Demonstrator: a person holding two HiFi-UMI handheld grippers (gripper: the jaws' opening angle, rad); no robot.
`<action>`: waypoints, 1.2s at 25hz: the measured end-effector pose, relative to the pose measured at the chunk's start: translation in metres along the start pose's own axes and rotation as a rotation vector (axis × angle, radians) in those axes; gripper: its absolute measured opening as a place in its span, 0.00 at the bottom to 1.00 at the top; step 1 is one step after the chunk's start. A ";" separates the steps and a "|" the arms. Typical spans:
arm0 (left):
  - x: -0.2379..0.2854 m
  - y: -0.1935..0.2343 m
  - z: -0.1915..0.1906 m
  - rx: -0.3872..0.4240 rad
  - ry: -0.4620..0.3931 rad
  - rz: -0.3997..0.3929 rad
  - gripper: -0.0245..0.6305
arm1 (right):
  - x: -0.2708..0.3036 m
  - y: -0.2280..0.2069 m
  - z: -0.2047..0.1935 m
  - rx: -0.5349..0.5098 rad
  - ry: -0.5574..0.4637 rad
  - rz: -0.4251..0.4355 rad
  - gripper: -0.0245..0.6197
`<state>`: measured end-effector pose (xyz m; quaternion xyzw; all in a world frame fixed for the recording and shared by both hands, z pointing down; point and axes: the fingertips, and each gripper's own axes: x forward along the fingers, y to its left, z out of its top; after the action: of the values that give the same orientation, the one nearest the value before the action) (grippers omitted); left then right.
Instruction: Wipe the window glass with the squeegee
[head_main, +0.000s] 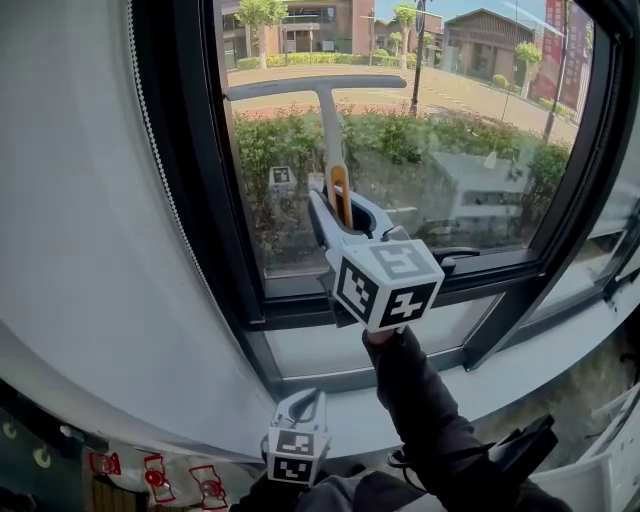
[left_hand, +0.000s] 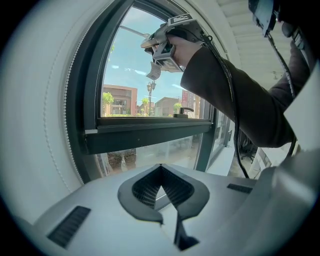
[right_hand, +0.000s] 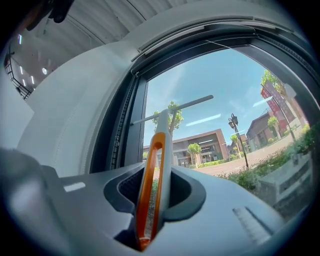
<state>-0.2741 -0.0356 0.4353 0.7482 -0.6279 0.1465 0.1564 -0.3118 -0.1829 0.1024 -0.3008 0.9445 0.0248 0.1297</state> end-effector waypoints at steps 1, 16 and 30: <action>-0.001 0.001 0.000 -0.003 -0.002 0.003 0.04 | 0.001 0.000 0.000 -0.004 0.002 -0.004 0.15; -0.004 0.005 -0.004 -0.012 -0.005 0.001 0.04 | 0.007 -0.006 -0.009 -0.033 0.029 -0.053 0.15; -0.007 0.001 -0.008 0.002 -0.001 -0.030 0.04 | 0.000 -0.001 -0.026 -0.042 0.049 -0.099 0.15</action>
<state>-0.2764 -0.0264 0.4398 0.7579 -0.6165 0.1441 0.1574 -0.3173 -0.1873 0.1271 -0.3503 0.9307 0.0307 0.1011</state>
